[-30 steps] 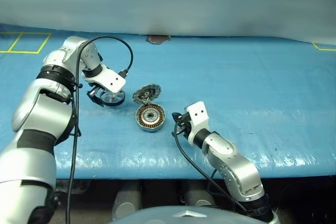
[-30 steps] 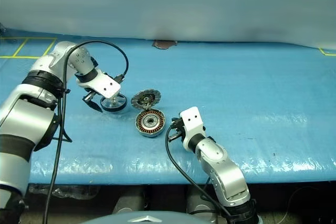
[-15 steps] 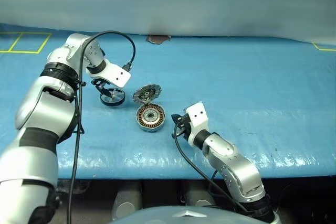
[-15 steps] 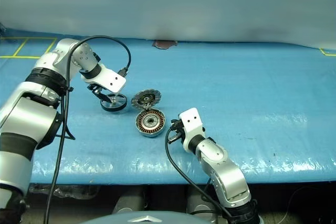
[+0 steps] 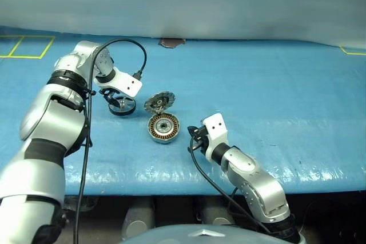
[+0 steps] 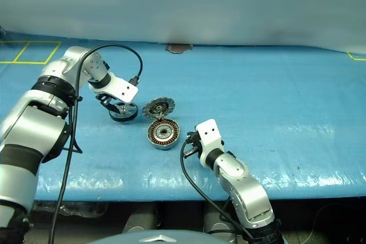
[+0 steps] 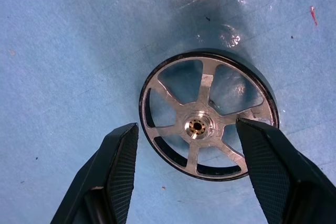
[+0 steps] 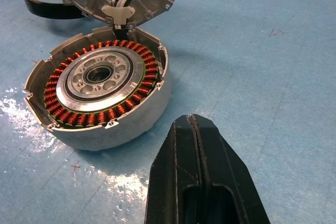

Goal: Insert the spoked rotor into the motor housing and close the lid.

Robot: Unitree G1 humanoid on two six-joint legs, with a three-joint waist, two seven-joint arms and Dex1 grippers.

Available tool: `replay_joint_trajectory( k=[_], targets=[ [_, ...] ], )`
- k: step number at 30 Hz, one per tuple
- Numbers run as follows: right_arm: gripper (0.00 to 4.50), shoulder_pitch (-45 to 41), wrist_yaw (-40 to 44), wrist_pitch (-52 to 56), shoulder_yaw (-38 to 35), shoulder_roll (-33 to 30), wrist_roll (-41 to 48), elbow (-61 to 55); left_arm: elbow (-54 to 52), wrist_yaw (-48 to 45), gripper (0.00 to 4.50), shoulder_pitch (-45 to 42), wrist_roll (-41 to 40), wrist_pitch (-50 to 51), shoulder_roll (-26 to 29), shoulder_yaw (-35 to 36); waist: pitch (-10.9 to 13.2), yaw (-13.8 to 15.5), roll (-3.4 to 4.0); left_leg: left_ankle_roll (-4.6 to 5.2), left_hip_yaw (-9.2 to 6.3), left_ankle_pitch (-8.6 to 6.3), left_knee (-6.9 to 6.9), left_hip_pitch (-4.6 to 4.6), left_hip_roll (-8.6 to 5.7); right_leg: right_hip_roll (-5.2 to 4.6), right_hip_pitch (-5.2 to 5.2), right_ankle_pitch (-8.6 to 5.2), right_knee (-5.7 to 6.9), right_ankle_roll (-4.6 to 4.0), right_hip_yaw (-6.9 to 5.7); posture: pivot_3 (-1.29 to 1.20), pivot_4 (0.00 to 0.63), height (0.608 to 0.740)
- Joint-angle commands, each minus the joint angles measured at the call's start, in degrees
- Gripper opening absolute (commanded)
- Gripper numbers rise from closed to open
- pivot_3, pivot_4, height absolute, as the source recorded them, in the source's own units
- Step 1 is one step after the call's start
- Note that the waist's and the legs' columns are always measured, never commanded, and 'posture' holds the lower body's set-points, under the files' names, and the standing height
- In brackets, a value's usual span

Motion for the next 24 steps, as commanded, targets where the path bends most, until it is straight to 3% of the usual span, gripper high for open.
replay_joint_trajectory(
  k=[1,24],
  targets=[
    [0.00,0.1,-0.4,0.0,0.0,0.3,0.3,-2.6,0.3,0.8,3.22,-1.2,0.4,0.5,0.7,0.1,0.0,0.0,0.00,0.00,0.00,0.00,0.00,0.00,0.00,0.00,0.00,0.00,0.00,0.00,0.00,0.00,0.150,0.740],
    [0.00,0.3,-1.6,-0.6,0.0,1.0,0.1,-2.5,2.1,4.4,3.22,0.4,0.9,2.0,-2.0,-0.9,0.0,0.0,0.00,0.00,0.00,0.00,0.00,0.00,0.00,0.00,0.00,0.00,0.00,0.00,0.00,0.00,0.150,0.740]
  ],
)
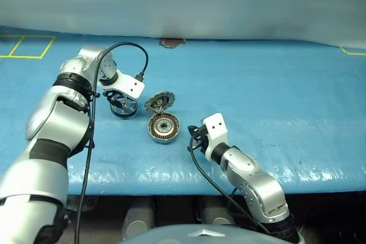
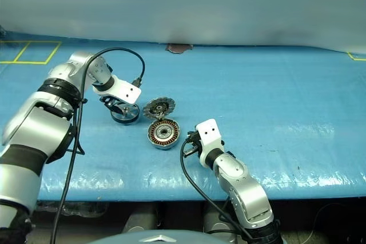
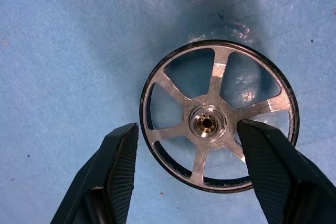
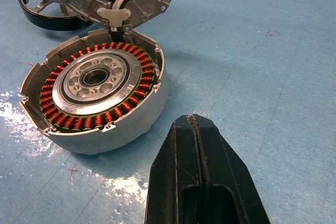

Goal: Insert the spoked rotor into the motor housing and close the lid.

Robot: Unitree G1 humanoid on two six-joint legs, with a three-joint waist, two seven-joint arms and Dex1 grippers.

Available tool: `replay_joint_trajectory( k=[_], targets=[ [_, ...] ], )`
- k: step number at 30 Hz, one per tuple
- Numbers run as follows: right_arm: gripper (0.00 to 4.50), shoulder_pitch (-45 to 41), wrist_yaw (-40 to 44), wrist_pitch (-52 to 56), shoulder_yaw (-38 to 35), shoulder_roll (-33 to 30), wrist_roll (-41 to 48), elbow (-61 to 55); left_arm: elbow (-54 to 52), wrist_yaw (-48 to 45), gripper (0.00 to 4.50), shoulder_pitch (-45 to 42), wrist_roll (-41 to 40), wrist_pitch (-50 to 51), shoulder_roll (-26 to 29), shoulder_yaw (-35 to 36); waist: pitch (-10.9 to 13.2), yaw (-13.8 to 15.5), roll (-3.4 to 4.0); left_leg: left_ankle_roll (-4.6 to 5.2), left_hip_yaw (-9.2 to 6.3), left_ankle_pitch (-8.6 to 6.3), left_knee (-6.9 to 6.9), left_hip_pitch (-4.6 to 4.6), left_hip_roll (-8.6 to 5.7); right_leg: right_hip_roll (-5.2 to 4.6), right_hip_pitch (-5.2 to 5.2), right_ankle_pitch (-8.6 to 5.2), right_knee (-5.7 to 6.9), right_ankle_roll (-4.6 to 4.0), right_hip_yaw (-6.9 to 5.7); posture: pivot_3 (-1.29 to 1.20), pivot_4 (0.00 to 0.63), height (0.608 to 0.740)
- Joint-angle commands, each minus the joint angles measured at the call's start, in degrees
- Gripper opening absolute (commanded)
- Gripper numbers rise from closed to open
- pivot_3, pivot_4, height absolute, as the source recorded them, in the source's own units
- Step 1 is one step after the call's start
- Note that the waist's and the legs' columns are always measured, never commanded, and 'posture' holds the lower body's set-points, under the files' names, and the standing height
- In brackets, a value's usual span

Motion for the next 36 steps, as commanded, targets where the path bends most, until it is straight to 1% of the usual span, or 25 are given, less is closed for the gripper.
replay_joint_trajectory(
  k=[1,18,24,36],
  targets=[
    [0.00,0.2,-0.5,-0.6,0.0,0.5,0.1,-2.5,0.3,0.4,3.22,-0.1,0.4,0.2,0.2,-0.1,0.0,0.0,0.00,0.00,0.00,0.00,0.00,0.00,0.00,0.00,0.00,0.00,0.00,0.00,0.00,0.00,0.150,0.740],
    [0.00,0.4,-0.6,-1.2,-0.1,0.6,0.1,-2.3,0.8,1.6,3.22,1.1,1.3,3.0,0.4,-0.1,0.0,0.0,0.00,0.00,0.00,0.00,0.00,0.00,0.00,0.00,0.00,0.00,0.00,0.00,0.00,0.00,0.150,0.740],
    [0.00,0.8,-0.8,-1.3,0.0,0.6,0.0,-2.2,1.2,3.6,3.22,0.7,1.4,4.1,-0.7,-0.1,0.0,0.0,0.00,0.00,0.00,0.00,0.00,0.00,0.00,0.00,0.00,0.00,0.00,0.00,0.00,0.00,0.150,0.740],
    [0.00,1.3,-1.2,-1.4,-0.3,0.9,-0.3,-2.6,2.3,3.8,3.22,-0.3,1.2,6.0,-1.9,0.2,0.0,0.0,0.00,0.00,0.00,0.00,0.02,0.00,-0.01,0.00,0.01,0.01,0.01,0.01,0.00,0.00,0.150,0.740]
  ],
)
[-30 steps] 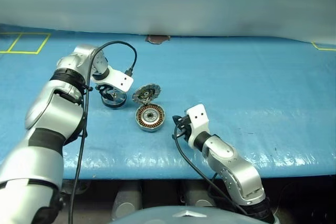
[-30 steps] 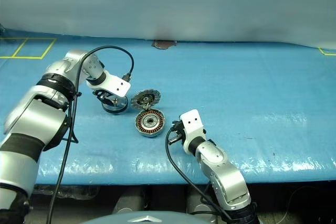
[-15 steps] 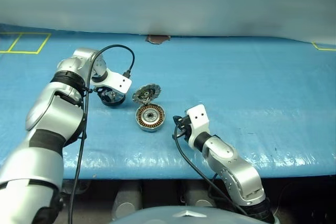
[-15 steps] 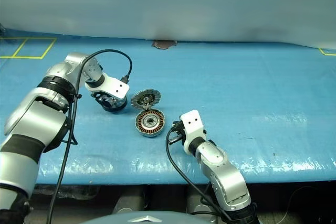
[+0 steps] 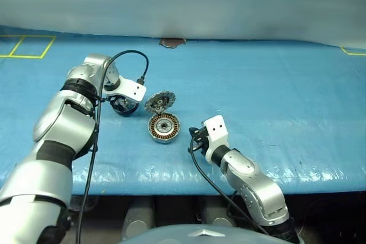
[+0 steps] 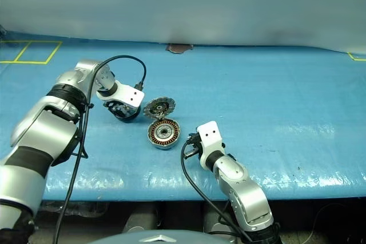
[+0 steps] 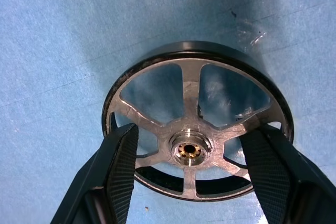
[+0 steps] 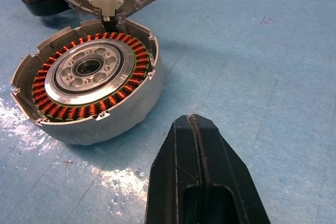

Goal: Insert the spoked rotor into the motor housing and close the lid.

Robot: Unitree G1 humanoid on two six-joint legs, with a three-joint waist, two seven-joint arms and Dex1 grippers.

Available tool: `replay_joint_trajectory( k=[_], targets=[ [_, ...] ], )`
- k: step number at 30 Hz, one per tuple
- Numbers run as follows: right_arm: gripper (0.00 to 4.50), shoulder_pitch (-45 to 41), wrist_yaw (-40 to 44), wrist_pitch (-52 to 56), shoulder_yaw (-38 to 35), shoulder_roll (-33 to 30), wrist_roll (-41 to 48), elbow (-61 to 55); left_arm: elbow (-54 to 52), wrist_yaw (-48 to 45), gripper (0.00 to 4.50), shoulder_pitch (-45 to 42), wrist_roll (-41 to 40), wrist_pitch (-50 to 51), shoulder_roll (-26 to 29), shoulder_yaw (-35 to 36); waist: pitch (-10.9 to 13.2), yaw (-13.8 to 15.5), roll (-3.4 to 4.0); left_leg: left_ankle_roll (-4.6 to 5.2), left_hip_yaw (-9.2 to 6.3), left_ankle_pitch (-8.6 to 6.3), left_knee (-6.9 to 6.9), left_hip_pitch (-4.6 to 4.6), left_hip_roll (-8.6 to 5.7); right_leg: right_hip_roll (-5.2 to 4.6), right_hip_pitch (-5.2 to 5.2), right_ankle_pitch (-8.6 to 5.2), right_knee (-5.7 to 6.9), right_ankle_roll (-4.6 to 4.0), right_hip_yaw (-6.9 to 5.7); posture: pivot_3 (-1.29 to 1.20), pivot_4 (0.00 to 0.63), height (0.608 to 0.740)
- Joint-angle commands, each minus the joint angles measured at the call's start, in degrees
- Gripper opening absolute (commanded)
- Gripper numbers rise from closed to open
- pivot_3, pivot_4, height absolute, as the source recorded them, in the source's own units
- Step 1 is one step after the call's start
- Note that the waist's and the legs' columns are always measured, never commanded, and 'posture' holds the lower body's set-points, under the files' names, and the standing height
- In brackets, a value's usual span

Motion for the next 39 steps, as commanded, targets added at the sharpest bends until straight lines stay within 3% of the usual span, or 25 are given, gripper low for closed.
replay_joint_trajectory(
  k=[1,7,13,21,28,34,39],
  targets=[
    [0.00,-0.2,-0.2,-1.2,-0.3,0.5,0.1,-2.6,0.2,0.1,3.22,-1.7,-0.3,0.2,0.0,0.7,0.0,0.0,0.00,0.00,0.00,0.00,0.00,0.00,0.00,0.00,0.00,0.00,0.00,0.00,0.00,0.00,0.150,0.740],
    [0.00,-0.2,-0.2,-1.3,-0.2,0.7,0.0,-2.6,0.2,-0.4,3.22,-1.7,-0.5,0.2,0.0,0.8,0.0,0.0,0.00,0.00,0.00,0.00,0.00,0.00,0.00,0.00,0.00,0.00,0.00,0.00,0.00,0.00,0.150,0.740],
    [0.00,-0.5,-0.1,-1.3,-0.2,0.9,-0.2,-2.4,0.1,-1.1,1.80,-1.6,-0.6,0.0,0.3,1.0,0.0,0.0,0.00,0.00,0.00,0.00,0.00,0.02,0.00,0.00,0.02,0.00,0.00,0.00,0.00,0.00,0.150,0.740],
    [0.00,-1.6,0.2,-1.2,-0.6,1.2,-0.1,-1.6,0.0,-1.8,1.80,-2.2,-1.7,0.3,0.9,2.1,0.0,0.0,-0.01,0.00,0.00,0.00,0.01,0.01,0.00,0.00,0.01,0.00,0.01,0.01,0.00,0.00,0.150,0.740],
    [0.00,-3.0,0.5,-1.2,-1.4,1.1,0.0,-1.3,-5.8,-3.4,1.80,-1.2,-8.0,-5.7,8.3,7.7,0.0,-0.3,-0.03,0.00,0.00,0.00,-0.03,-0.06,0.01,0.01,-0.10,0.01,0.01,-0.01,0.00,0.00,0.150,0.740],
    [0.00,-4.0,1.4,-1.6,-1.6,0.5,0.0,-1.0,-26.9,-10.7,1.80,13.3,-19.0,-0.6,22.9,17.2,0.0,-1.6,0.02,0.00,0.05,0.00,-0.10,-0.02,0.03,-0.01,-0.11,0.12,0.02,-0.26,0.08,0.00,0.150,0.740],
    [0.00,-4.5,3.0,-2.8,-2.6,-1.4,0.0,-0.5,-55.2,-11.0,1.80,39.5,-32.5,17.5,32.2,31.6,0.0,-1.6,0.03,0.00,0.10,0.00,-0.14,0.02,0.10,-0.01,-0.12,0.16,0.04,-0.37,0.13,0.00,0.150,0.740]
  ],
)
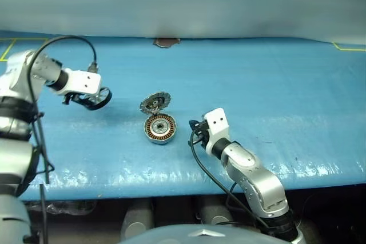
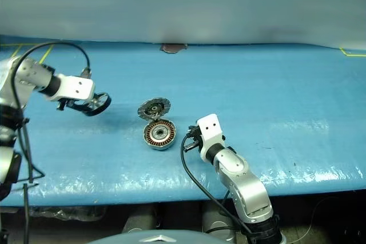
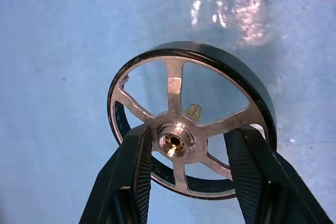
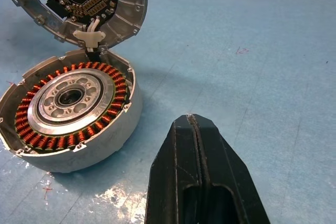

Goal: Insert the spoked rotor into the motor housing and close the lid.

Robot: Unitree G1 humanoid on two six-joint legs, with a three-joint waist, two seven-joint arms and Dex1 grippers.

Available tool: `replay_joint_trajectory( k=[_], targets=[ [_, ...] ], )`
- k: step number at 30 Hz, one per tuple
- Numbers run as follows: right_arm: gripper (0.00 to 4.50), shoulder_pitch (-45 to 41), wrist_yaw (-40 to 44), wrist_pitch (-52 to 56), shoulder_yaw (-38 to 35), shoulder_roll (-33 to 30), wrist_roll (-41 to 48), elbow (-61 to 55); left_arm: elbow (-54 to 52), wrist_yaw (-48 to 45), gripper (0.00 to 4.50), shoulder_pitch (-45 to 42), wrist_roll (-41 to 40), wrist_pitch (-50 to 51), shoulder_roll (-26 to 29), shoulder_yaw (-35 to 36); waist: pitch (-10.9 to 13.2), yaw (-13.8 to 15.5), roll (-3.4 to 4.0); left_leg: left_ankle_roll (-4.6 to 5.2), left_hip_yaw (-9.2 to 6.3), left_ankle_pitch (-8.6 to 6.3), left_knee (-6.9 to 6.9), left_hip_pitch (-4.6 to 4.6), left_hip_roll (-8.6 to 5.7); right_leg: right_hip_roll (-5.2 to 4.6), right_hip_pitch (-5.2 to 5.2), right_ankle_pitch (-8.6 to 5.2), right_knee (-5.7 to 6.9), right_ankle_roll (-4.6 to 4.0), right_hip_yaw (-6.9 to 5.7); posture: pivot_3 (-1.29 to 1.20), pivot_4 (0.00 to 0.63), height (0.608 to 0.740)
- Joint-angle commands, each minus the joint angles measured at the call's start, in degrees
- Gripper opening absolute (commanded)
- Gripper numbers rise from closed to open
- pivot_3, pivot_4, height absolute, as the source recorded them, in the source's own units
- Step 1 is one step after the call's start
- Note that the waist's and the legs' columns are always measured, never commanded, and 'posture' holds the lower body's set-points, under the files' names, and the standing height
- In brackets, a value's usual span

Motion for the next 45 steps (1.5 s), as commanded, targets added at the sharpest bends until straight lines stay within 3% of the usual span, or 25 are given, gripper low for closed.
replay_joint_trajectory(
  k=[1,4,7,10,14,19,26,34,39,45],
  targets=[
    [0.00,-0.7,1.7,-2.4,-1.4,-1.1,0.6,-1.0,-20.4,0.8,1.80,14.7,-11.1,14.3,3.3,12.6,0.0,0.5,-0.01,0.00,-0.03,0.00,0.03,-0.01,0.00,0.00,0.03,0.00,0.00,0.00,-0.04,0.00,0.150,0.740],
    [0.00,-1.4,3.4,-3.3,-1.8,-2.6,0.6,-0.1,-38.6,3.7,1.80,31.7,-20.2,27.7,1.0,24.8,0.0,1.1,-0.03,0.00,0.04,0.00,0.04,0.06,0.01,-0.09,0.10,-0.02,-0.04,0.00,-0.03,0.00,0.150,0.740],
    [0.00,-3.0,5.3,-4.4,-1.6,-3.5,0.8,1.8,-54.6,9.3,1.80,42.9,-31.0,39.5,-6.1,33.1,0.0,1.9,-0.05,-0.01,0.06,0.01,0.12,0.13,0.04,-0.06,0.18,-0.31,-0.05,-0.09,-0.07,0.00,0.150,0.740],
    [0.00,-4.1,6.5,-5.7,-1.2,-3.4,0.8,3.4,-63.0,13.9,1.80,47.9,-36.4,45.7,-10.2,35.2,0.1,2.2,-0.14,0.00,0.17,0.02,0.11,0.74,0.08,-0.07,0.76,-0.33,-0.09,-0.14,-0.03,0.00,0.150,0.740],
    [0.00,-4.3,8.1,-9.2,-1.0,-2.9,0.9,4.9,-69.8,23.6,1.80,49.3,-39.3,50.6,-16.4,31.8,0.1,2.4,-0.11,0.01,0.23,0.02,0.10,1.05,0.32,0.09,0.93,-0.36,-0.10,-0.21,-0.04,0.00,0.150,0.740],
    [0.00,-3.2,11.2,-14.4,0.9,-4.3,0.0,5.5,-72.1,33.7,1.80,45.7,-33.5,52.7,-18.6,20.6,0.1,2.4,-0.14,0.02,0.27,0.04,0.10,1.04,0.34,0.22,0.99,-0.32,-0.10,-0.22,0.06,0.00,0.150,0.740],
    [0.00,-3.4,12.3,-19.8,2.3,-4.3,-1.6,7.6,-66.0,35.3,1.80,32.5,-26.5,52.4,-15.2,6.5,0.1,2.5,-0.14,0.01,0.32,0.03,0.04,0.94,0.34,0.31,0.84,-0.32,-0.11,-0.23,0.17,0.00,0.150,0.740],
    [0.00,-0.3,12.7,-26.9,-0.6,-3.9,-0.7,10.1,-60.0,31.8,1.80,19.0,-22.6,53.3,-10.8,-1.3,0.1,2.2,-0.14,-0.03,0.37,0.00,-0.08,0.82,0.37,0.40,0.70,-0.32,-0.20,-0.22,0.31,0.00,0.150,0.740],
    [0.00,2.5,14.7,-36.0,-1.8,-3.8,0.0,14.6,-56.5,29.2,1.80,14.1,-20.9,52.7,-10.5,-5.2,0.1,2.3,-0.16,-0.03,0.44,-0.01,-0.18,0.81,0.37,0.41,0.67,-0.32,-0.27,-0.21,0.40,0.00,0.150,0.740],
    [0.00,4.7,17.0,-37.4,-2.7,-4.7,0.6,18.8,-52.6,26.7,1.80,10.2,-18.6,51.6,-11.6,-9.7,0.1,2.0,-0.16,-0.03,0.49,-0.01,-0.17,0.83,0.45,0.69,0.66,-0.33,-0.27,-0.22,0.77,0.00,0.150,0.740]
  ],
)
